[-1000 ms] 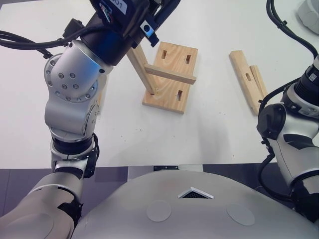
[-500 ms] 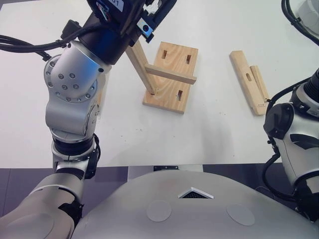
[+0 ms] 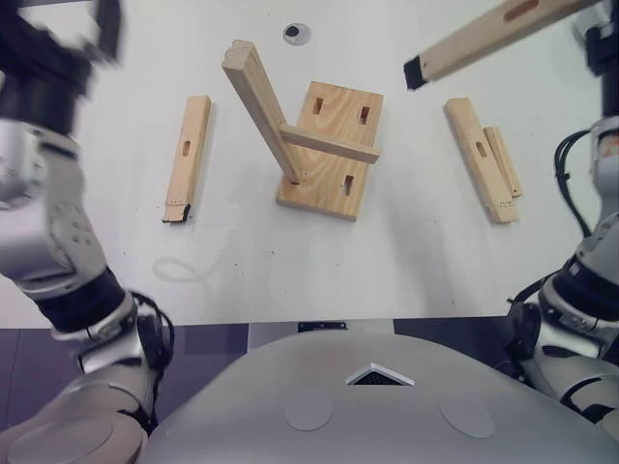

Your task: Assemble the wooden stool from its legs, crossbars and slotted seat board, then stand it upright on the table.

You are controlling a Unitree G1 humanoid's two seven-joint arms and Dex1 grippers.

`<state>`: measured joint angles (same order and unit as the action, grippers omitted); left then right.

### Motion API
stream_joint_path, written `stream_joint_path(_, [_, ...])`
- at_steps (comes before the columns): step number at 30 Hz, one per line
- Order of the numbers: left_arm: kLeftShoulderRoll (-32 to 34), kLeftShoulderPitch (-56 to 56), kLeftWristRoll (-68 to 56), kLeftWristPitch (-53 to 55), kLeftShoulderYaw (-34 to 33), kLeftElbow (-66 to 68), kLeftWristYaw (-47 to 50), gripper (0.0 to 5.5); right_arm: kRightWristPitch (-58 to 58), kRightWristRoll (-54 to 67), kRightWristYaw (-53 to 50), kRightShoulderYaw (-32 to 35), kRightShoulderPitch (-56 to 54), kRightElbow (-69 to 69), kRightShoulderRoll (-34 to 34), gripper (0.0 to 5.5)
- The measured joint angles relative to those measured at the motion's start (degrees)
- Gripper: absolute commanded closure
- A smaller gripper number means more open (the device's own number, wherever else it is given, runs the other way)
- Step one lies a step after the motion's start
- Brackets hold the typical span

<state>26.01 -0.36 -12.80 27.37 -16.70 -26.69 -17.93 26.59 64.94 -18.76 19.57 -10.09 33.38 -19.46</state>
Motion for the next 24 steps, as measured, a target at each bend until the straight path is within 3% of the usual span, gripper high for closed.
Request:
stream_joint_path(3, [3.3, 8.4, 9.9, -6.1, 12.9, 5.1, -3.3, 0.98, -1.3, -3.2, -0.6, -0.7, 5.4, 1.5, 3.8, 4.48])
stream_joint_path(7, [6.1, 11.7, 17.0, -10.4, 21.2, 8.7, -5.9, 0.98, -2.2, -4.4, -1.2, -1.3, 15.3, 2.7, 8.3, 4.48])
stream_joint_path(12, [5.6, 10.6, 19.3, -11.1, 25.5, 10.3, -6.8, 0.98, -2.1, -1.5, 3.3, -0.4, 23.2, 2.3, 10.0, 4.48])
stream_joint_path(24, [-0.7, 7.9, 18.7, -7.2, 31.3, 7.3, -8.5, 0.98, -1.2, 0.6, 5.7, 0.4, 21.6, 1.5, 7.6, 4.48])
